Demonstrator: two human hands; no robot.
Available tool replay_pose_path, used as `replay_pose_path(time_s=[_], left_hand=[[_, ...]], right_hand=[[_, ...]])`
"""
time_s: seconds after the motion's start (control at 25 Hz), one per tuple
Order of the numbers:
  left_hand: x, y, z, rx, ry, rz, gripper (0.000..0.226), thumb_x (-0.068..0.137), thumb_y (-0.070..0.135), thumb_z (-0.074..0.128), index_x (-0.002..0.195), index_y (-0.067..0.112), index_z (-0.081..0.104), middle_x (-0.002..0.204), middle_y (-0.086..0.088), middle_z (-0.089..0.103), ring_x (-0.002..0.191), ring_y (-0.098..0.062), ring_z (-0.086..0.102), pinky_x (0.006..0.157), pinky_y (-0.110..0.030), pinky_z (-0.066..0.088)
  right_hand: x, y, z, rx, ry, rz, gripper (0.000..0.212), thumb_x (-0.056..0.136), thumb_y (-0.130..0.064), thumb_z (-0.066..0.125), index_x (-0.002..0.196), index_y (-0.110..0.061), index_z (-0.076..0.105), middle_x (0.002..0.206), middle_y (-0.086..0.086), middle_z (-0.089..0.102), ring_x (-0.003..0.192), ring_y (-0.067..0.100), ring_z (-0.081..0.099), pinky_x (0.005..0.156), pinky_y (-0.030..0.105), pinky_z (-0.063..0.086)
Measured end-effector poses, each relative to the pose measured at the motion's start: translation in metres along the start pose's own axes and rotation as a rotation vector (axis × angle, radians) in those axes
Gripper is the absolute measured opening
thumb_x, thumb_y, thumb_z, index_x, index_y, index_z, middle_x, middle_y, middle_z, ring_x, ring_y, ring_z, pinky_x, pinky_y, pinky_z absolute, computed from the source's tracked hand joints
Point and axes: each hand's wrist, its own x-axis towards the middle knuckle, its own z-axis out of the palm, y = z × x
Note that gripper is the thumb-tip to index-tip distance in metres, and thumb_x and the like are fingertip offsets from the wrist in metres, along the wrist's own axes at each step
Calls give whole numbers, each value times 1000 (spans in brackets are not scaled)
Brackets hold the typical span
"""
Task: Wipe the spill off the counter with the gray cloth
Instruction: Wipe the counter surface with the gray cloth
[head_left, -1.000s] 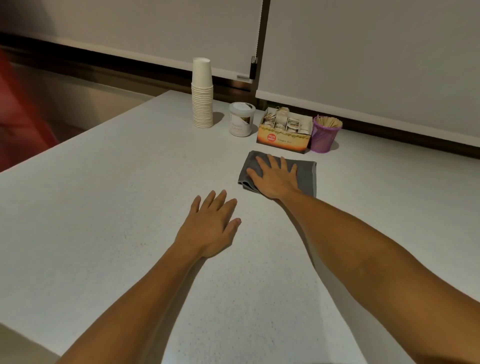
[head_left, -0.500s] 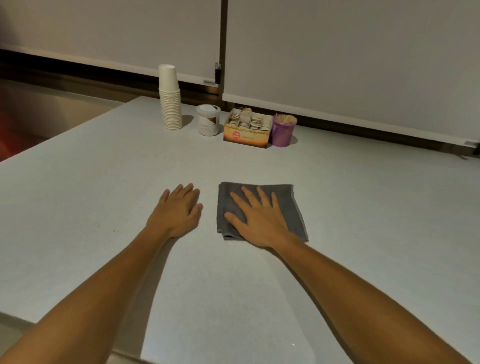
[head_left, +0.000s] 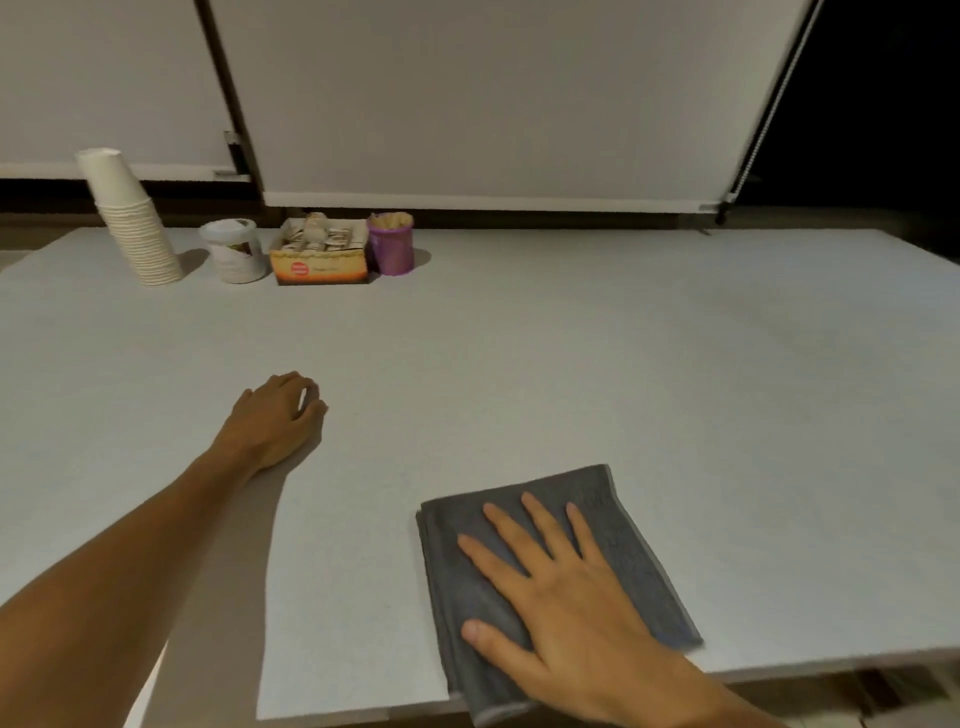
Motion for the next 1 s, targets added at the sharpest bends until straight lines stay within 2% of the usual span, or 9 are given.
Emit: replay_pose_path(time_s=[0.28,0.44,0.64,1.0], left_hand=[[41,73,28,-5,-76,143,61,96,50,36,138,8,47,149,-13,45,138,-33,39,115,-51,25],[65,87,48,18,-59,123,64,94,56,35,142,14,43,154,-11,38,143,-34,31,117,-60,17],[72,85,61,104,-52,105,63,97,55,25,150,21,26,163,-8,19,150,-31,13,119,-59,6],[77,85,64,179,-51,87,70,92,61,10,154,28,11,166,-3,4,152,-29,1,121,-57,2]], right_hand=[[7,31,-9,6,-17,63,74,93,-80,23,158,-48,7,169,-12,-3,155,21,-12,120,58,-9],[45,64,-12,-38,18,131,76,93,-80,20,159,-44,10,169,-7,5,155,24,-2,121,61,-2],[124,121,-14,-64,31,237,82,88,-84,9,159,-43,12,169,-6,9,155,25,2,120,63,2],[308,195,-24,-66,18,270,80,90,-82,15,159,-40,15,169,-1,12,154,31,7,118,66,3]])
